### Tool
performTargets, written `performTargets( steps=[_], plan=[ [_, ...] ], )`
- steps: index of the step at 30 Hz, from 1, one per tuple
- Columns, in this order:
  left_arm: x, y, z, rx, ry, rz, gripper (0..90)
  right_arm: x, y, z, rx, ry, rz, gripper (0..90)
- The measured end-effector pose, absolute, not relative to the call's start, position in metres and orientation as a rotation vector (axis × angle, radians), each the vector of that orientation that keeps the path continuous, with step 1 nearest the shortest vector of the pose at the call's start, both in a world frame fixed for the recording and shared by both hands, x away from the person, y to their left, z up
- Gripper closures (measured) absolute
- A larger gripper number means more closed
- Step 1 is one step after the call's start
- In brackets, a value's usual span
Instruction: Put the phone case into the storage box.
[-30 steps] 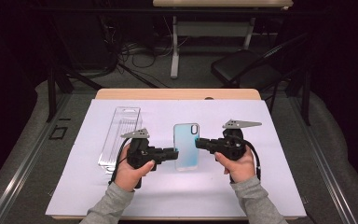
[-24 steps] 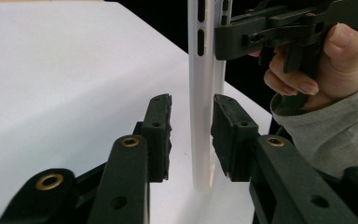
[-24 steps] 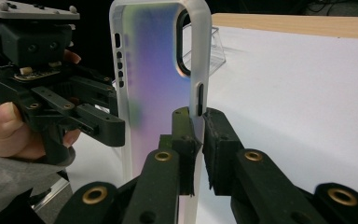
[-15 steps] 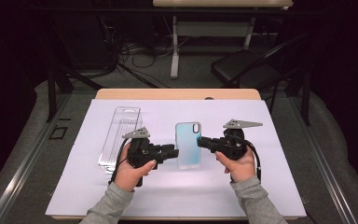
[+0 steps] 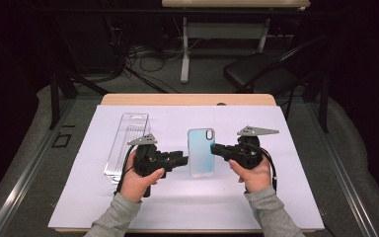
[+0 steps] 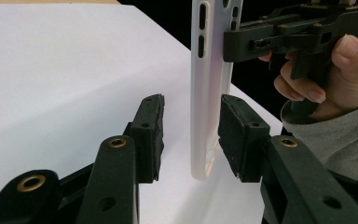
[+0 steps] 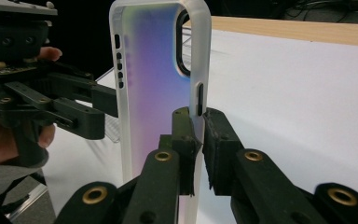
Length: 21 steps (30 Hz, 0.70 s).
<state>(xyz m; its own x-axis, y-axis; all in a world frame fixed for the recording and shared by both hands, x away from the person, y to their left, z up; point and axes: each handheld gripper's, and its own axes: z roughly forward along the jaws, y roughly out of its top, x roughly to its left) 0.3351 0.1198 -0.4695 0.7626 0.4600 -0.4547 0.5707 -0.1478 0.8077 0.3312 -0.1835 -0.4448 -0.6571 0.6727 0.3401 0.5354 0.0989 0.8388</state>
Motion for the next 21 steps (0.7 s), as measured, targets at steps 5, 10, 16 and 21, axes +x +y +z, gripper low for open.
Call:
performTargets(
  steps=[5,10,16,21],
  plan=[
    [0.3364,0.1221,-0.4692,1.783,0.824,-0.096,58.0,0.3321,-0.1852,-0.4456,1.241,2.209,1.590,83.4],
    [0.3368,0.1225,-0.4690,1.795,0.831,-0.088,58.0,0.3323,-0.1866,-0.4456,1.239,2.194,1.572,83.4],
    [0.3381,0.1241,-0.4682,1.813,0.814,-0.029,53.8,0.3327,-0.1890,-0.4454,1.247,2.181,1.569,83.4],
    [0.3397,0.1271,-0.4674,1.812,0.817,0.000,51.4,0.3331,-0.1898,-0.4457,1.247,2.170,1.567,83.4]
  ],
)
